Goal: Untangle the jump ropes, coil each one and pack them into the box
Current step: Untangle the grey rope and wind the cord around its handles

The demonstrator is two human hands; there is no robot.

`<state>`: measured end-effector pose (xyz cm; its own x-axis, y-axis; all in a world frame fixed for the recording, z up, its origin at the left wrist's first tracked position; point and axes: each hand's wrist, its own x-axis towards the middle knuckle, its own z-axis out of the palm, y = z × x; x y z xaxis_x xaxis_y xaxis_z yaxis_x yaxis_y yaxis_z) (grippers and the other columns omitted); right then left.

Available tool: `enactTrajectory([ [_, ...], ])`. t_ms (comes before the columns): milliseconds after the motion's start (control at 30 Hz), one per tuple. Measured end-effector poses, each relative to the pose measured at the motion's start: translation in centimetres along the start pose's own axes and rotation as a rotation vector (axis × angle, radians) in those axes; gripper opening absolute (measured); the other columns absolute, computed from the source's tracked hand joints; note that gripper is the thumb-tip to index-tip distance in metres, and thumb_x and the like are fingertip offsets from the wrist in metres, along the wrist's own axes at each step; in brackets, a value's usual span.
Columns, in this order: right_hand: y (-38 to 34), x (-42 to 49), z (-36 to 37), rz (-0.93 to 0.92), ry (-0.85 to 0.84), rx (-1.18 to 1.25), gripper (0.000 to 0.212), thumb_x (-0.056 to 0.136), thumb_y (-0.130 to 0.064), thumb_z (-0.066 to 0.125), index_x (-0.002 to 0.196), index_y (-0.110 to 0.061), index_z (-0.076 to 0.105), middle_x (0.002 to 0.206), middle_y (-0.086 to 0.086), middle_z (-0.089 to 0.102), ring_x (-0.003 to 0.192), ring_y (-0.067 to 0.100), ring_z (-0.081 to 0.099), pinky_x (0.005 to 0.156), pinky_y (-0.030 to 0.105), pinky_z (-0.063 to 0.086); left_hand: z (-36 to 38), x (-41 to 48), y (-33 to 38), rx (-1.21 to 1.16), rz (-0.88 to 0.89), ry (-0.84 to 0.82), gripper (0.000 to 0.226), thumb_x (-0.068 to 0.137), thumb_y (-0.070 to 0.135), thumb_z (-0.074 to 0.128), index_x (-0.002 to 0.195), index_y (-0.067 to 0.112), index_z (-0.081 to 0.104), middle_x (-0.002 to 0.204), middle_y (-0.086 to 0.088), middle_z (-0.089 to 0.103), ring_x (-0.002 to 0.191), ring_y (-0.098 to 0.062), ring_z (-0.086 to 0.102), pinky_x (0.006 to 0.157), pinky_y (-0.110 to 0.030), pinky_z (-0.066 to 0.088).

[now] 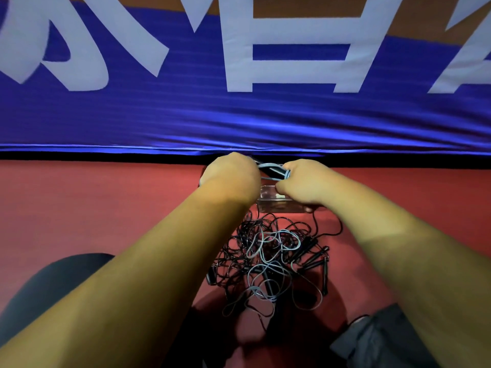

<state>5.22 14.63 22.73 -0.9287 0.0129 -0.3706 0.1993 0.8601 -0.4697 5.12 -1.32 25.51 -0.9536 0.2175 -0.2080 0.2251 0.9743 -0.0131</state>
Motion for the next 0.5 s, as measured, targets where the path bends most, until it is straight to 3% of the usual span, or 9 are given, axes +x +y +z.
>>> enactTrajectory([
  [67,0.2,0.1,0.0,0.015,0.003,0.008,0.013,0.096,-0.027,0.066,0.107,-0.021,0.065,0.076,0.006,0.071,0.038,0.018,0.060,0.045,0.026,0.052,0.3,0.0,0.1,-0.010,0.007,-0.015,0.027,0.102,0.012,0.048,0.122,0.014,0.065,0.116,-0.012,0.067,0.101,-0.037,0.065,0.072,-0.040,0.046],
  [167,0.7,0.5,-0.4,0.029,0.063,-0.042,0.011,0.096,-0.027,0.064,0.101,-0.018,0.065,0.080,0.006,0.073,0.046,0.021,0.066,0.051,0.028,0.056,0.2,0.2,0.0,-0.016,0.073,0.055,0.019,0.105,0.026,0.051,0.118,0.020,0.064,0.103,-0.007,0.064,0.090,-0.035,0.061,0.070,-0.038,0.042],
  [233,1.2,0.8,-0.6,0.049,0.089,-0.017,0.009,0.096,-0.027,0.063,0.095,-0.017,0.063,0.075,0.007,0.072,0.047,0.024,0.067,0.054,0.030,0.056,0.1,0.4,-0.1,-0.075,0.166,0.062,0.017,0.103,0.035,0.056,0.114,0.022,0.061,0.101,-0.003,0.064,0.094,-0.033,0.063,0.070,-0.038,0.042],
  [367,2.0,1.2,-1.0,0.079,0.121,0.098,0.010,0.096,-0.024,0.060,0.096,-0.014,0.061,0.064,0.010,0.069,0.035,0.021,0.062,0.045,0.024,0.049,-0.2,0.4,-0.4,-0.257,0.349,-0.106,0.014,0.093,0.019,0.068,0.106,0.020,0.062,0.100,-0.002,0.071,0.090,-0.026,0.065,0.075,-0.036,0.053],
  [500,2.3,1.5,-1.4,0.073,0.130,0.165,0.012,0.095,-0.024,0.061,0.098,-0.013,0.061,0.060,0.008,0.068,0.037,0.022,0.062,0.049,0.026,0.050,-0.1,1.0,-0.9,-0.364,0.317,-0.091,0.020,0.083,0.017,0.083,0.084,0.022,0.065,0.075,0.008,0.072,0.073,-0.007,0.066,0.062,-0.029,0.045],
])
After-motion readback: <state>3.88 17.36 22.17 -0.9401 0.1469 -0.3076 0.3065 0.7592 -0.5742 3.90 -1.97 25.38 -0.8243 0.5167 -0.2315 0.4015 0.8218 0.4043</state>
